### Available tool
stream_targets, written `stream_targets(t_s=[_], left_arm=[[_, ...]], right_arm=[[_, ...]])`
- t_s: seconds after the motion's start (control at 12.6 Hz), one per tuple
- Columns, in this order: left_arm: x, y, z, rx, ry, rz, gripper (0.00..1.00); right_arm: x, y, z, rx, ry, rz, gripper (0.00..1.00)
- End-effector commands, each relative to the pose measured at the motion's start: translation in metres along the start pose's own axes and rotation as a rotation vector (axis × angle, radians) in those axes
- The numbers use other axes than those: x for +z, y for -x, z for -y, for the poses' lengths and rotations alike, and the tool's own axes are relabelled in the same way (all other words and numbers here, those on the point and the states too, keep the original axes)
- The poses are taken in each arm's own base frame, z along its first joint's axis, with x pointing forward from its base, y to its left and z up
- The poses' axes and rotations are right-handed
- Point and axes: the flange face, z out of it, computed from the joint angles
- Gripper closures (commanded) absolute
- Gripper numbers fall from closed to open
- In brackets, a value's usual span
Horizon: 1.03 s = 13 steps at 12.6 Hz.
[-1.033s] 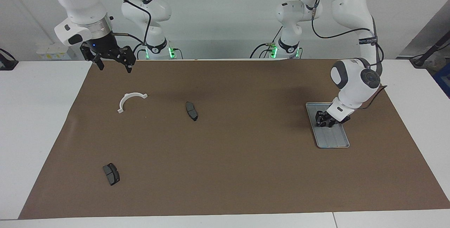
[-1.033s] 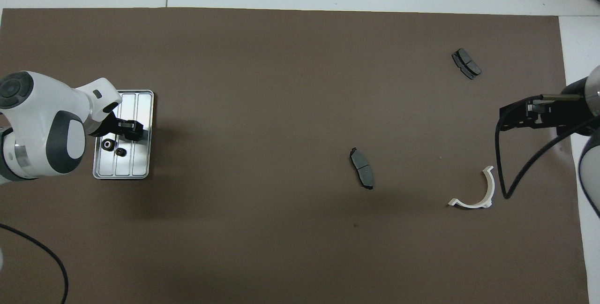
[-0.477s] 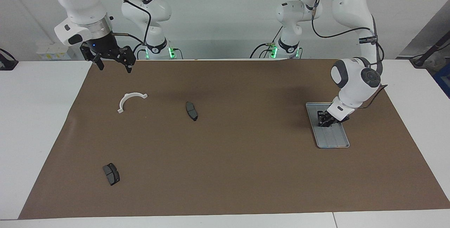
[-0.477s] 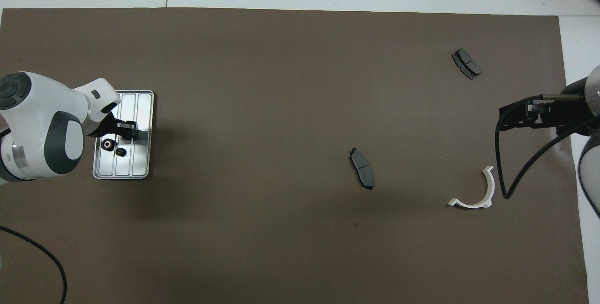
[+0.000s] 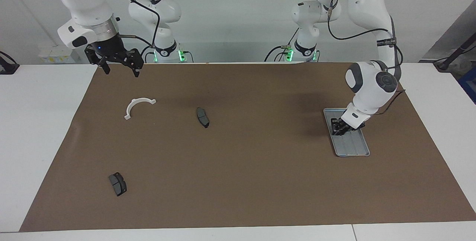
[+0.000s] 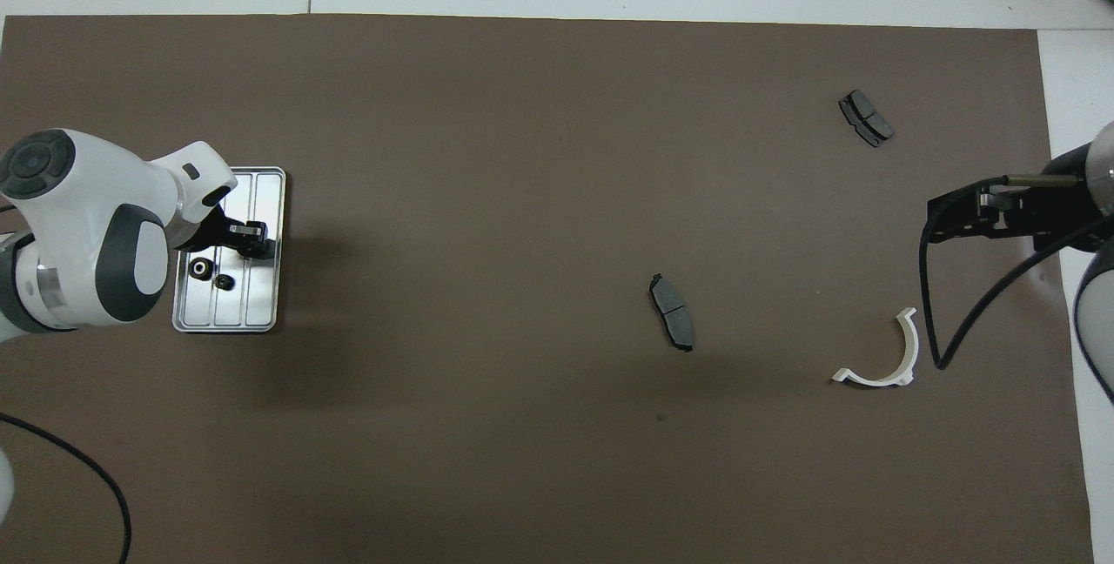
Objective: Place bearing gear from tray to pile
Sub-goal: 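Carry the gear with the left gripper to mid-table and release it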
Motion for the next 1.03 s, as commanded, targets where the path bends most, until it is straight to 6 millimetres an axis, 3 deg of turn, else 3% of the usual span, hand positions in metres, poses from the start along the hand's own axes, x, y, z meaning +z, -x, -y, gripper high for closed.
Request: stream_targets(t_s=[0.0,0.32,0.56,0.95], left_arm=[[-0.016,-0.009,-0.034,-0.063,-0.002,0.004,0.76],[-0.012,-0.003,-0.113,-0.166,-0.002,0.004,0.76],[-0.003,0.006,-0.185,-0.254,0.005,-0.01,0.76],[-0.007,0.018,-0.29,-0.341,0.045,-0.038,0.76]], right_arm=[[-0.001,0.002,-0.002,-0.018,-0.017,-0.012,0.0],[-0.001,0.002,-0.002,-0.018,-0.017,-0.012,0.0],[-0.001,0.002,-0.001,-0.021,-0.017,-0.01,0.0],[0.0,0.004,-0.004,-0.017,-0.016,-0.001,0.0]])
